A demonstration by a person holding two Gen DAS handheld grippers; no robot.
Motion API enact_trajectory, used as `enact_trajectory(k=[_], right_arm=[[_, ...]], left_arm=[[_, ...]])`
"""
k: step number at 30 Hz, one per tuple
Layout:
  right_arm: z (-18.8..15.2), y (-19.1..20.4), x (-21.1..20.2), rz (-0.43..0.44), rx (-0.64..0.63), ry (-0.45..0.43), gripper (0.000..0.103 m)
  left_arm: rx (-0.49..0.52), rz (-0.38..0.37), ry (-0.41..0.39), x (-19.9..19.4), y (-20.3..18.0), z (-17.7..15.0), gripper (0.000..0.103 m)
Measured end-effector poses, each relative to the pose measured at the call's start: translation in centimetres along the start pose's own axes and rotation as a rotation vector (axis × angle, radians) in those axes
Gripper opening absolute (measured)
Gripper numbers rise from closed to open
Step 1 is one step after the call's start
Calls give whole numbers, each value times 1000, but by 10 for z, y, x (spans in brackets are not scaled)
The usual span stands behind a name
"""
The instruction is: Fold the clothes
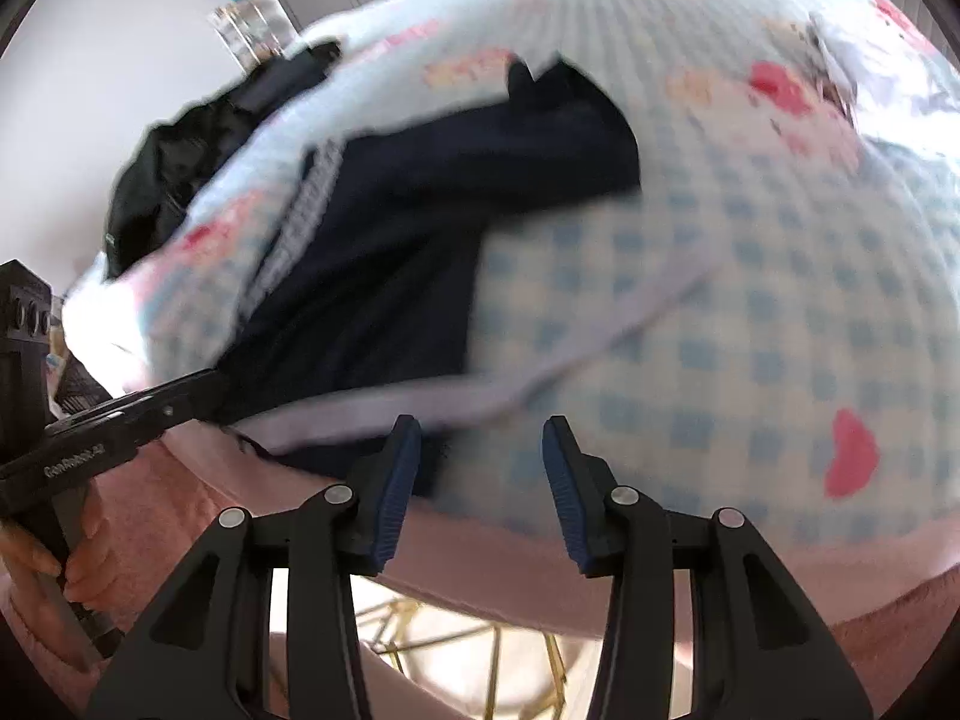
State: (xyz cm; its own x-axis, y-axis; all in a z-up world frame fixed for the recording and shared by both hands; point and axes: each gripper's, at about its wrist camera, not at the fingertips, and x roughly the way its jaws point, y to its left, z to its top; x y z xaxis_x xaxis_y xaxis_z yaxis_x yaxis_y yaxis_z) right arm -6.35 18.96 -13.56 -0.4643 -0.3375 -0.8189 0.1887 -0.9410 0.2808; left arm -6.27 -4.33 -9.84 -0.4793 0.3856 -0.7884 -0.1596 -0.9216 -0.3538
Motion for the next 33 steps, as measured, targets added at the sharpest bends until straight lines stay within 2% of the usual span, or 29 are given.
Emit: enact_trajectory(k=[3, 6, 9, 12, 16, 17, 21, 24, 25, 26, 28, 31, 33], right_arm=[[14, -3, 8, 29, 22, -11, 43], [16, -3, 30, 17, 20, 49, 43], [5, -9, 34, -13, 24, 73, 43], [5, -20, 18, 40, 58, 50, 44], [34, -35, -3, 145, 121, -48, 45], [42, -38, -3, 141, 129, -56, 45], [65, -44, 8, -1, 105, -59, 45], [59, -58, 7, 5, 145, -48, 45], [54, -63, 11, 20, 166, -42, 45], [50, -67, 14, 21, 178, -32, 45], [41, -74, 18, 22, 199, -12, 45], [38, -68, 11, 27, 155, -23, 45], [40, -61, 4, 26, 116, -40, 45]], left_arm=[[38, -37, -18, -1, -12, 16, 33], [110, -25, 10, 17, -26, 25, 33], [190, 87, 54, 38, -37, 29, 33], [165, 36, 58, 41, -37, 43, 33], [247, -6, 39, 57, -61, 73, 35], [275, -27, 46, 69, -68, 82, 35], [321, -31, 138, 108, -88, 100, 35], [341, -91, 170, 117, -96, 96, 33], [342, -92, 158, 114, -96, 95, 18], [343, -91, 145, 111, -96, 93, 7], [344, -89, 120, 106, -95, 90, 7], [253, -106, 9, 74, -76, 93, 7], [191, -85, -68, 49, -56, 95, 6]])
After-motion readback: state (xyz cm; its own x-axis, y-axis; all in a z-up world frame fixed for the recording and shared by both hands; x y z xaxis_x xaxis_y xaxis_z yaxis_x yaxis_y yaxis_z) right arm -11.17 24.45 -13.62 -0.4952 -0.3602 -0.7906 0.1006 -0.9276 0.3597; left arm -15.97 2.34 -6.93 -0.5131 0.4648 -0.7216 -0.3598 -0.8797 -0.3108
